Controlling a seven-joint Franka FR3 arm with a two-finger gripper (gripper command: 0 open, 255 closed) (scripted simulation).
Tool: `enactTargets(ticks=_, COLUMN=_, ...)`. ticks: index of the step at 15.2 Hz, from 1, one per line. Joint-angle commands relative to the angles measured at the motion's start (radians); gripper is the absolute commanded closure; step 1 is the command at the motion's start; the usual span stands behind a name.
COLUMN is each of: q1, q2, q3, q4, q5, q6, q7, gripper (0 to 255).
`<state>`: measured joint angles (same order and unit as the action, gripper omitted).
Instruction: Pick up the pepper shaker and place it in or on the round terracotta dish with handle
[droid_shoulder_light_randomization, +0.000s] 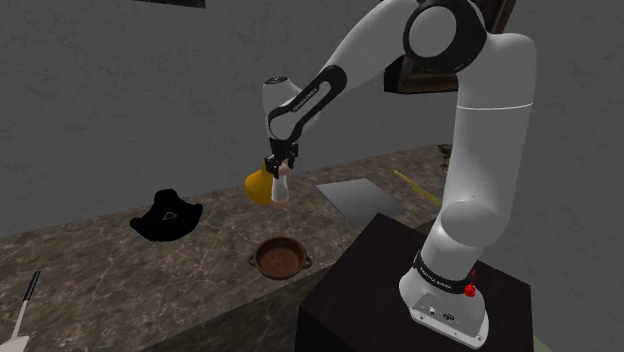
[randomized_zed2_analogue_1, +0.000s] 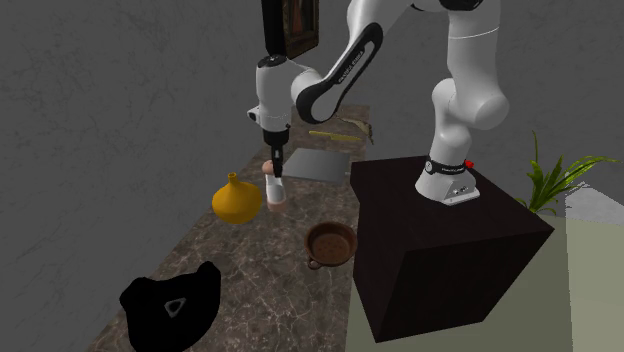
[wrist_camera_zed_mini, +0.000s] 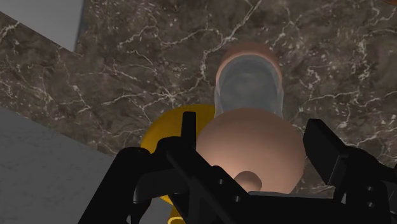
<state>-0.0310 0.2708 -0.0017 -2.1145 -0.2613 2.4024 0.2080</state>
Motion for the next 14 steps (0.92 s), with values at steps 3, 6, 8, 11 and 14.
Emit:
enactTargets(ticks=3, q1=0.0, q2=-0.034, q3=0.004, q4=0.011, q5=0.01, q6=-0.044, q7=-0.011, gripper=255)
enactTargets(ticks=6, q1=0.0, q2=-0.059, q3=0.006, q4=0.021, q5=0.018, q6=-0.079, q7=-0.021, gripper=255)
enactTargets(ticks=8, q1=0.009, q2=-0.096, q3=0.013, q4=-0.006, q5=0.019, q6=-0.092, q7=-0.008, gripper=255)
enactTargets(ticks=11, q1=0.038, q2=-0.184, q3=0.035, q4=-0.089, q5=0.019, q6=-0.105, q7=0.041, gripper=255)
enactTargets(ticks=14, q1=0.066, q2=-0.268, q3=0.061, q4=-0.163, q5=0.026, q6=-0.125, q7=0.089, gripper=255)
